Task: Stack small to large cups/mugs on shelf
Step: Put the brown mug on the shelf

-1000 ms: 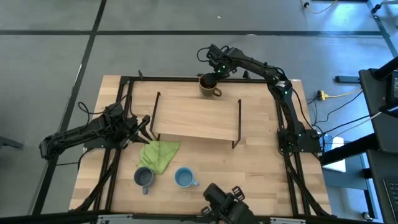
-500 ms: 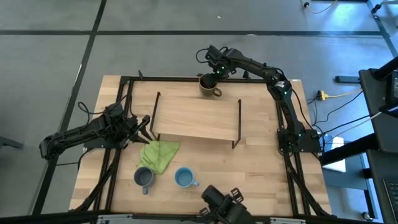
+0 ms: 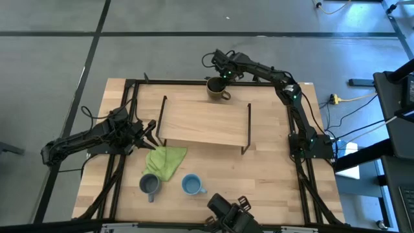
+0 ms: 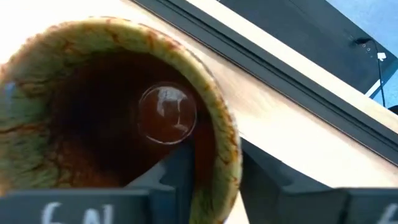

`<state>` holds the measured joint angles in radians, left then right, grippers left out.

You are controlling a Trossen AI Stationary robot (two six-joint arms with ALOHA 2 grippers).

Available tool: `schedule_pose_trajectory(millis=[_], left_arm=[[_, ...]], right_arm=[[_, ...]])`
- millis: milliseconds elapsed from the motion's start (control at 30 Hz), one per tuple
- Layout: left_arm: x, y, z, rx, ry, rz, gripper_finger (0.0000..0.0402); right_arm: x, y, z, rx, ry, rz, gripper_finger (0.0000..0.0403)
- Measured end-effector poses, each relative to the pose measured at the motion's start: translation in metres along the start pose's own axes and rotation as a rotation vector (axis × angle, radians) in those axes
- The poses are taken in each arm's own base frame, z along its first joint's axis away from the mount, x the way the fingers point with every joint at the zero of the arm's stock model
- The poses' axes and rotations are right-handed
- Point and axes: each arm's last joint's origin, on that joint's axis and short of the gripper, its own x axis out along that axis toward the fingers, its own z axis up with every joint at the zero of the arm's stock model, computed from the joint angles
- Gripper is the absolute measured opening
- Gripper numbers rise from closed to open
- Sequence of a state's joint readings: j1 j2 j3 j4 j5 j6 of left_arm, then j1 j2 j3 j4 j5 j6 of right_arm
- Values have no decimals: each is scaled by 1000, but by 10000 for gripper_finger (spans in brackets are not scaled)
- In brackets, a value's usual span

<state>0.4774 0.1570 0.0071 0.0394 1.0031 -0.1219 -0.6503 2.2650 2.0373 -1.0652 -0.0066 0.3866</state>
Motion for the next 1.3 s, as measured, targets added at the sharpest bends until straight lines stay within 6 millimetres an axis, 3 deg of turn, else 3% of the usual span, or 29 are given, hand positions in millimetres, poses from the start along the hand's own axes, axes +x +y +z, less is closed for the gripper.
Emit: schedule_pose_trajectory(millis=[267, 500, 933, 1167, 1300], left_arm=[[0, 0, 0, 0, 0, 0, 82], [0, 0, 0, 0, 0, 0, 82], [0, 0, 0, 0, 0, 0, 82], [0, 0, 0, 0, 0, 0, 82], [0, 0, 0, 0, 0, 0, 82]], right_arm=[[0, 0, 0, -22, 3, 0, 45], [0, 0, 0, -24, 3, 6, 60], [-1, 0, 1, -27, 6, 28, 53], [-40, 8, 19, -56, -112, 79, 47], [-56, 4, 19, -51, -96, 55, 48]])
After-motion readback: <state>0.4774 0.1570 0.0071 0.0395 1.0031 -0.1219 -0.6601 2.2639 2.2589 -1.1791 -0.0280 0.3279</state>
